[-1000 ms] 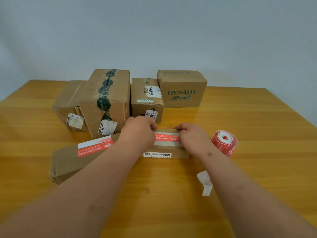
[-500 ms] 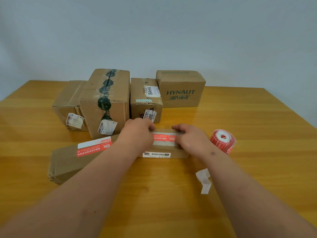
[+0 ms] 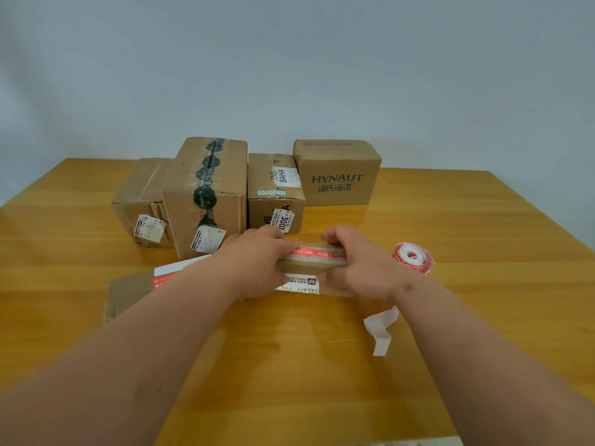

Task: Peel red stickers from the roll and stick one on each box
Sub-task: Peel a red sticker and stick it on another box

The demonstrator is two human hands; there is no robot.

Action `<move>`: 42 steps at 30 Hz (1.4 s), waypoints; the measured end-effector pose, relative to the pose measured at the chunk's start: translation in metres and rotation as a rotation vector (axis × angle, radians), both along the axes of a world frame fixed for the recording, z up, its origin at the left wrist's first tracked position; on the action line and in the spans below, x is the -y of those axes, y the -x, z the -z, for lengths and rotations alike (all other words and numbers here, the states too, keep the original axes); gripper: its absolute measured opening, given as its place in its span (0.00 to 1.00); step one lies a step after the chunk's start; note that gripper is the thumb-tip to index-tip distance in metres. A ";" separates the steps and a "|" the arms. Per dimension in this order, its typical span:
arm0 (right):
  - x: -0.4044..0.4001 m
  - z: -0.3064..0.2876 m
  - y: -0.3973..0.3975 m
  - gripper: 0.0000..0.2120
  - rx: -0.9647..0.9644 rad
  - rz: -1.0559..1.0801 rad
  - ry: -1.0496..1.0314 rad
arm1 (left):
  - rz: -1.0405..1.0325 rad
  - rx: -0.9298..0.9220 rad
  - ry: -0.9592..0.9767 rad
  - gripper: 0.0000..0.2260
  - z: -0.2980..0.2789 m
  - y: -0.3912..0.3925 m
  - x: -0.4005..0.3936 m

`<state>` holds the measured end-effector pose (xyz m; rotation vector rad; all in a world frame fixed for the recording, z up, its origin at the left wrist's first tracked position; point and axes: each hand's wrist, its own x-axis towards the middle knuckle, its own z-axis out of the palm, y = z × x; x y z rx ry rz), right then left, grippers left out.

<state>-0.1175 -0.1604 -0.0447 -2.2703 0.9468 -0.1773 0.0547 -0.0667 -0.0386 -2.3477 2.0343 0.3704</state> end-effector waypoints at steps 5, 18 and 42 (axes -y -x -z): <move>-0.001 -0.018 0.012 0.20 0.056 0.060 -0.064 | -0.011 -0.349 -0.109 0.20 -0.024 -0.003 -0.005; -0.005 -0.001 0.002 0.23 -0.122 -0.001 0.014 | -0.120 -0.280 0.005 0.17 0.000 0.001 0.000; 0.026 -0.028 0.082 0.26 -0.096 0.134 0.143 | -0.073 -0.068 0.291 0.16 -0.002 0.057 0.028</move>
